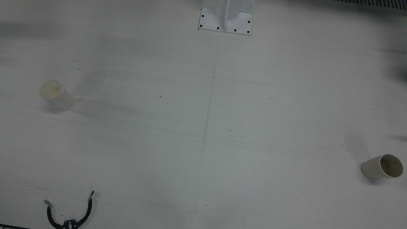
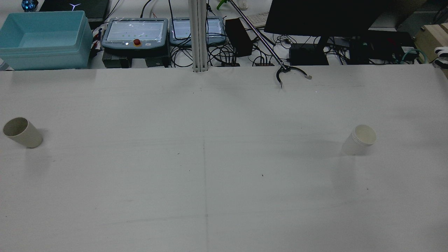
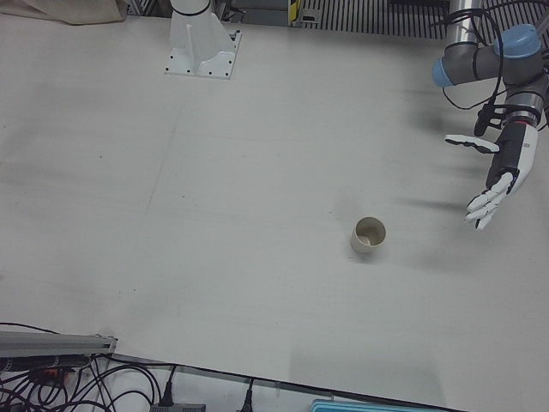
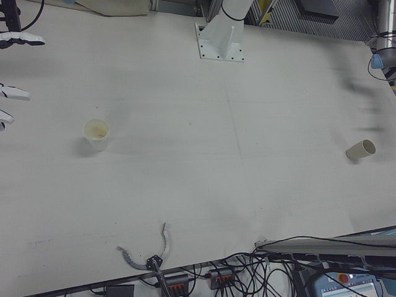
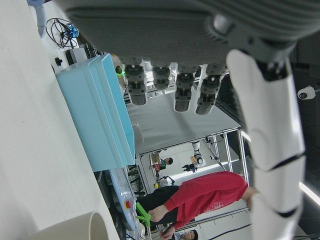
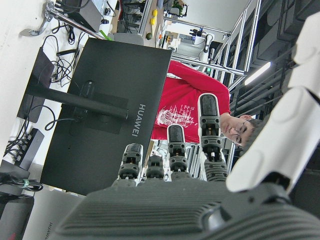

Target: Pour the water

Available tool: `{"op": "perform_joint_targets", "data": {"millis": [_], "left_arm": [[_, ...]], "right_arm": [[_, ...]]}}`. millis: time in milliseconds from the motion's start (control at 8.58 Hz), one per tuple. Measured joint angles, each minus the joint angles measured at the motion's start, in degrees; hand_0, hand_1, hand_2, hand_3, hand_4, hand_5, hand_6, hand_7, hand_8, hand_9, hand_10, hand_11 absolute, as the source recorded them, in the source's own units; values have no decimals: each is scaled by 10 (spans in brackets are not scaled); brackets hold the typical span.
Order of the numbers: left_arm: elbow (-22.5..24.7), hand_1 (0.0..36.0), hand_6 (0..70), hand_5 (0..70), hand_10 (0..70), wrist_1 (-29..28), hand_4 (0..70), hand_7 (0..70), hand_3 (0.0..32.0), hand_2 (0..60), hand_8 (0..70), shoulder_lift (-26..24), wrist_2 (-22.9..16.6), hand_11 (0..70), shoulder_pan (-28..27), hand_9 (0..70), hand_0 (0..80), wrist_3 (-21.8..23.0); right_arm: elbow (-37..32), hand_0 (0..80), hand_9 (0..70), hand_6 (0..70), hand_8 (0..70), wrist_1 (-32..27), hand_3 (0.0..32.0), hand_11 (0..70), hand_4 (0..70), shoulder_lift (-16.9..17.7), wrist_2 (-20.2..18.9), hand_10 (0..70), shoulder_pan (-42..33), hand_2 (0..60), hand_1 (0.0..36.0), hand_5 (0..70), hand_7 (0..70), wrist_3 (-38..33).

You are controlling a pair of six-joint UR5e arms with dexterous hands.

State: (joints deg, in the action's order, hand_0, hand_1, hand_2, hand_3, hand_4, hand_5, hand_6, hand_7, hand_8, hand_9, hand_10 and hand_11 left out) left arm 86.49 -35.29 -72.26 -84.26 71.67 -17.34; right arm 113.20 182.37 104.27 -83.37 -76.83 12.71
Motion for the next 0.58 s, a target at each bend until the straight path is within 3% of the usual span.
{"op": "perform_joint_targets", "data": {"millis": [233, 583], "left_arm": [[-6, 212, 151, 102, 124, -2, 241, 175, 0, 180, 91, -16, 0, 201, -29, 84, 559, -41], [-47, 182, 150, 91, 114, -2, 250, 166, 0, 172, 80, -66, 1, 184, -71, 68, 532, -81]], "right_arm": [[0, 424, 122, 141, 57, 0, 0, 133, 267, 0, -11, 88, 0, 160, 83, 204, 286, 15], [0, 430, 125, 148, 59, 0, 0, 135, 272, 1, -15, 89, 1, 162, 86, 207, 293, 24]]}}
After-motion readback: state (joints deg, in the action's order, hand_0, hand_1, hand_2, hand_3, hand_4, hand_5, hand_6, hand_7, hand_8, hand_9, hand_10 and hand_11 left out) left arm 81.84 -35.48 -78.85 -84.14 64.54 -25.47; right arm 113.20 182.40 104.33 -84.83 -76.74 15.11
